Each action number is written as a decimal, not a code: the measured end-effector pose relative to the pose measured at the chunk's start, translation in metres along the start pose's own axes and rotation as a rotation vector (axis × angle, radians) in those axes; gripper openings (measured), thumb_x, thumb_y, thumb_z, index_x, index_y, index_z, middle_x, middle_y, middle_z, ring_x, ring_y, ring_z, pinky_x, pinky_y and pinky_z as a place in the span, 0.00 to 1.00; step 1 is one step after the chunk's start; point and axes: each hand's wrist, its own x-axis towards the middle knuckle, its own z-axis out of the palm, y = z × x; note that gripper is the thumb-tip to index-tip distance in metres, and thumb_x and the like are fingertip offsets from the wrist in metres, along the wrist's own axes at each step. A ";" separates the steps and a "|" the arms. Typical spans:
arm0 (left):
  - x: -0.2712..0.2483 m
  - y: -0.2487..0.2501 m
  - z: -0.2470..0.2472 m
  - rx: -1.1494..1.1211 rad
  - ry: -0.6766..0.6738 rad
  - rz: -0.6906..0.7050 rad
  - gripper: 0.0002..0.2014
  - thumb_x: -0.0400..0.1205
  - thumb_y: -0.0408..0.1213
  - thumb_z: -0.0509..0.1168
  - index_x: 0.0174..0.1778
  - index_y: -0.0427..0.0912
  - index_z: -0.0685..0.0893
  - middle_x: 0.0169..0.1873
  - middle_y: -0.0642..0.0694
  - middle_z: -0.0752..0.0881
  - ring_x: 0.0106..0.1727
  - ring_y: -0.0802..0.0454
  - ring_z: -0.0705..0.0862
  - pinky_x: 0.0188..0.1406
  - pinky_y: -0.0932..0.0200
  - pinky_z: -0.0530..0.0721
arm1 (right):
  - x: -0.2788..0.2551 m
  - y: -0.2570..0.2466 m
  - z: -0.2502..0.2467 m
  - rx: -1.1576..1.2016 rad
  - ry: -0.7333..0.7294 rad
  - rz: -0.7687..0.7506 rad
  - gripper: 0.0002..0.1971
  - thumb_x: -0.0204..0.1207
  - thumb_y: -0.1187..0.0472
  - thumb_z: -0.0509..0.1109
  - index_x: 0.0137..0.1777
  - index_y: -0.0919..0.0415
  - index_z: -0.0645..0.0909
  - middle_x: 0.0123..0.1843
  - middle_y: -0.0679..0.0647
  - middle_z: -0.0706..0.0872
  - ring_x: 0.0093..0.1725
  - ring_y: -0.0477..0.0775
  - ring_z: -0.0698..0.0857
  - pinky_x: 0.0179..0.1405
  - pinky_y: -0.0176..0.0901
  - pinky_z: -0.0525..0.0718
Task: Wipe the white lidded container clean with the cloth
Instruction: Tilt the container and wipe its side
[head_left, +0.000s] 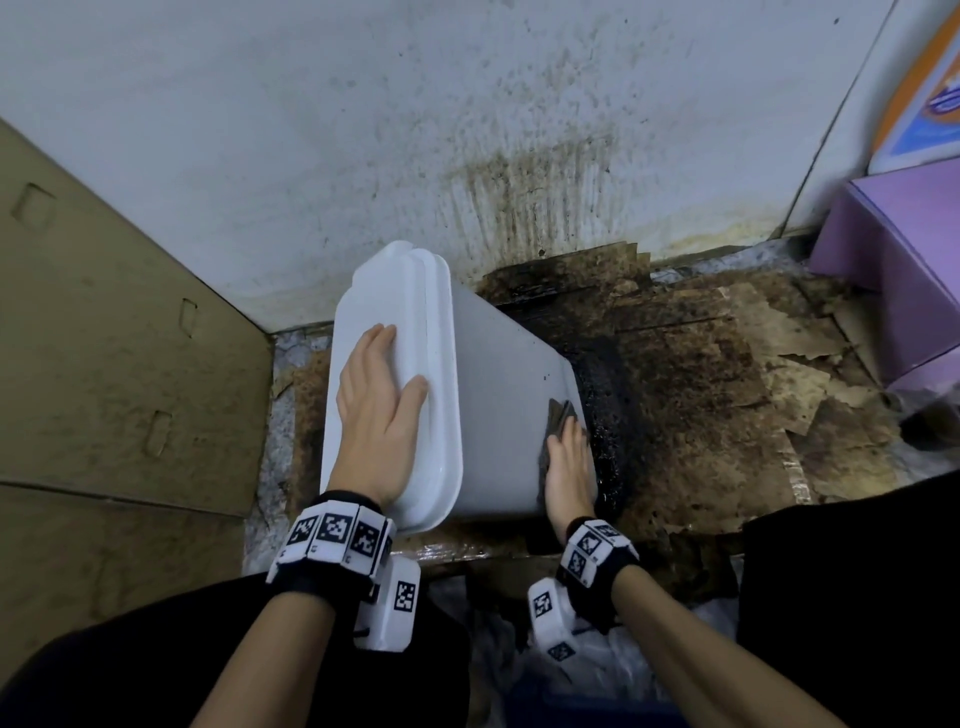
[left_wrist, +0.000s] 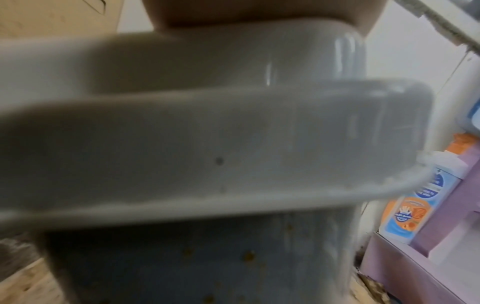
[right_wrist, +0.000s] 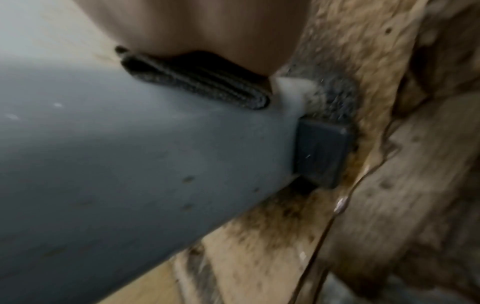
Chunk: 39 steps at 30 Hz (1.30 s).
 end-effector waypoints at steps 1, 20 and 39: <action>0.001 -0.002 0.000 0.005 0.002 -0.005 0.32 0.84 0.52 0.51 0.85 0.47 0.59 0.83 0.50 0.59 0.84 0.56 0.54 0.85 0.51 0.50 | -0.007 -0.010 0.004 -0.013 -0.003 -0.020 0.26 0.93 0.61 0.45 0.89 0.60 0.44 0.91 0.51 0.43 0.90 0.49 0.42 0.84 0.38 0.37; -0.002 -0.004 -0.001 -0.003 0.009 -0.004 0.32 0.83 0.53 0.51 0.84 0.47 0.60 0.84 0.50 0.60 0.84 0.56 0.55 0.85 0.51 0.50 | -0.032 -0.011 0.013 -0.058 -0.008 -0.558 0.28 0.90 0.52 0.39 0.90 0.51 0.50 0.91 0.41 0.51 0.89 0.38 0.48 0.88 0.37 0.47; -0.001 -0.009 -0.003 0.000 -0.016 -0.006 0.35 0.83 0.57 0.46 0.86 0.48 0.57 0.85 0.51 0.57 0.85 0.57 0.52 0.85 0.55 0.48 | -0.063 -0.057 0.025 0.045 -0.122 -0.423 0.27 0.88 0.48 0.39 0.86 0.39 0.43 0.89 0.35 0.43 0.86 0.30 0.39 0.86 0.37 0.39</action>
